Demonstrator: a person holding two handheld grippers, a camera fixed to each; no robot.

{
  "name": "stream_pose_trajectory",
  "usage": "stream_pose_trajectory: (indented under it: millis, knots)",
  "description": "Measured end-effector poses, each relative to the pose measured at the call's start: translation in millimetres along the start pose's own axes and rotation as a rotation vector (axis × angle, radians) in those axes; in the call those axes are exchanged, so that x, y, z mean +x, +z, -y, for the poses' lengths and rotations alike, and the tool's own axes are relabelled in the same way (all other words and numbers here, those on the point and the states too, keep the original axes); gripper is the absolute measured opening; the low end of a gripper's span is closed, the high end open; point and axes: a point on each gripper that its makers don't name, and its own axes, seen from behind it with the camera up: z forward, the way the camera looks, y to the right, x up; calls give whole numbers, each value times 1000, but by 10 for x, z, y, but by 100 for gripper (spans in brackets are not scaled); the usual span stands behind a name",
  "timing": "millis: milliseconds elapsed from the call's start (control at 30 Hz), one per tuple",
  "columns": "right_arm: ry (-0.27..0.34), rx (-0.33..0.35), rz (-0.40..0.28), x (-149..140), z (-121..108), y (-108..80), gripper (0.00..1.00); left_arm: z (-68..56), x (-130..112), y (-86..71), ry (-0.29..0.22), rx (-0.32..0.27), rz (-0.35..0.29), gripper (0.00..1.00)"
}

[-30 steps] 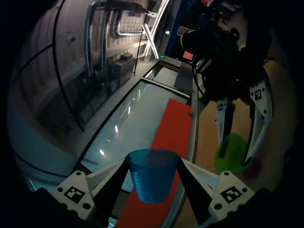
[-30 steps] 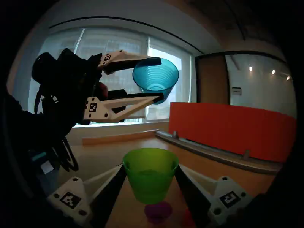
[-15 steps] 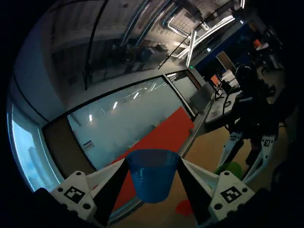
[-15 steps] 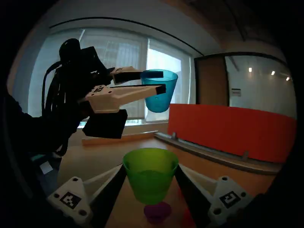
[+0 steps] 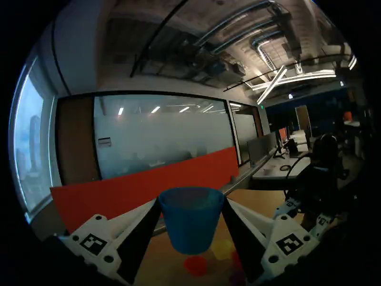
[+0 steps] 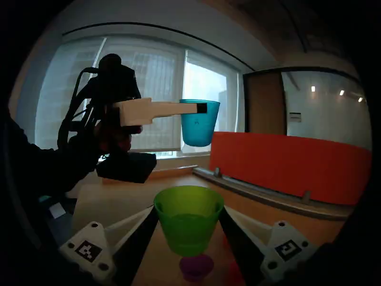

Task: Pour water

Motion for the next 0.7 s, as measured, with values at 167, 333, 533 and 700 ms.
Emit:
stream_pose_trajectory:
  millis: [167, 333, 533, 700]
  knots:
    - [-5, -2, -1, 38, 5, 4, 90, 53, 5, 2, -88, -9, -6, 87]
    - [-7, -2, -1, 69, 20, 16, 90, 93, -9, -34, -88, -4, -5, 87]
    - [-5, -5, 7, 62, 18, 9, 90, 134, -104, -71, -85, 6, 17, 88]
    - [-3, -11, 25, 10, -2, -40, 90, 153, -284, -120, -89, 10, 53, 88]
